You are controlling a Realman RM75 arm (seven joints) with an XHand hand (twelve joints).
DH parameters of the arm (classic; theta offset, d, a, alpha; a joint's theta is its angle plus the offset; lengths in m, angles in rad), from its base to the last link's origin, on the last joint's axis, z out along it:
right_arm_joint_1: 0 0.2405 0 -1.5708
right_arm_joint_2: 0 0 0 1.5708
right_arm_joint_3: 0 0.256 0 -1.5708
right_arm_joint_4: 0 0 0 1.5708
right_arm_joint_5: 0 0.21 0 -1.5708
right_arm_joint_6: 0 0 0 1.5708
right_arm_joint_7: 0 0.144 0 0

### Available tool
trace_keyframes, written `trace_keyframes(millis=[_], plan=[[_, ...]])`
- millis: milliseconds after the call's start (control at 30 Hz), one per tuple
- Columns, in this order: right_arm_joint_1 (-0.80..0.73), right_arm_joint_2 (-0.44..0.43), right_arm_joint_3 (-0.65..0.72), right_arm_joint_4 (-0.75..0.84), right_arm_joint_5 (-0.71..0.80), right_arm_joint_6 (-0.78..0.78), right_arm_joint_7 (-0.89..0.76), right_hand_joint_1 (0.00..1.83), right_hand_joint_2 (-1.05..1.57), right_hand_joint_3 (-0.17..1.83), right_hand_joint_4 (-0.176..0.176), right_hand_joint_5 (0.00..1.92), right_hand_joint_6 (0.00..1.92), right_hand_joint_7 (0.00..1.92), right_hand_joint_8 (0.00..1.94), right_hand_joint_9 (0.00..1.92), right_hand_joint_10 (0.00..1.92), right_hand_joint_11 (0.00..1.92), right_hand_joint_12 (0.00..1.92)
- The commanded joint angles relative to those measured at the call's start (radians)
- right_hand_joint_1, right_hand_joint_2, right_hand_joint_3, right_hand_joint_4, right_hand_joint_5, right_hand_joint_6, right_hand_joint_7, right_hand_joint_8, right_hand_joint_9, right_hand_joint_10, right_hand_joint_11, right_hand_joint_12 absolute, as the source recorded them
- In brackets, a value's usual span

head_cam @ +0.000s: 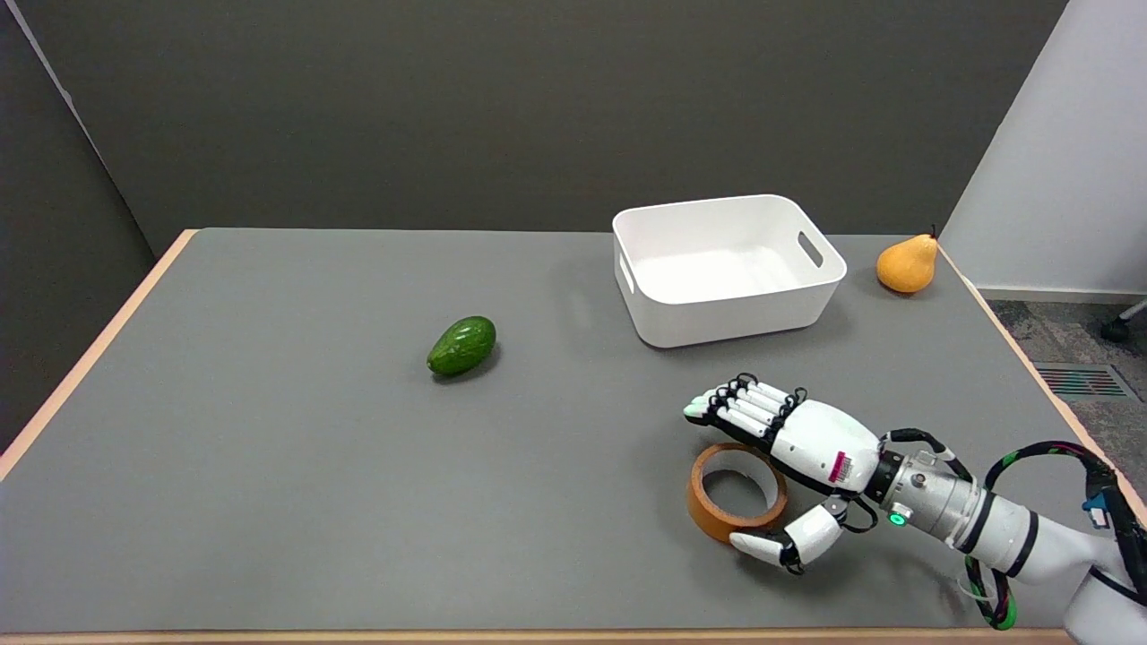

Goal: Pick up yellow tape.

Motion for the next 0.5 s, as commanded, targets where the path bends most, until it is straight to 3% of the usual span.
trace_keyframes(millis=[33, 100, 267, 333, 500], plan=[[0.037, -0.012, -0.044, -0.045, 0.023, -0.018, 0.000, 0.35, 0.50, 0.86, -0.048, 0.07, 0.32, 0.10, 0.29, 0.01, 0.54, 0.00, 0.70], [0.037, -0.012, -0.044, -0.045, 0.023, -0.015, -0.004, 0.42, 0.48, 0.92, -0.054, 0.04, 0.39, 0.07, 0.38, 0.00, 0.57, 0.00, 0.67], [0.039, -0.021, -0.037, -0.046, 0.025, -0.012, -0.008, 0.39, 0.51, 0.84, -0.056, 0.11, 0.31, 0.19, 0.28, 0.07, 0.60, 0.00, 0.83], [0.040, -0.028, -0.033, -0.048, 0.025, -0.010, -0.011, 0.43, 0.54, 0.85, -0.067, 0.13, 0.33, 0.28, 0.33, 0.17, 0.70, 0.00, 1.04], [0.044, -0.031, -0.033, -0.049, 0.025, 0.009, -0.049, 0.56, 0.58, 0.90, -0.085, 0.19, 0.42, 0.43, 0.48, 0.36, 0.90, 0.15, 1.26]])
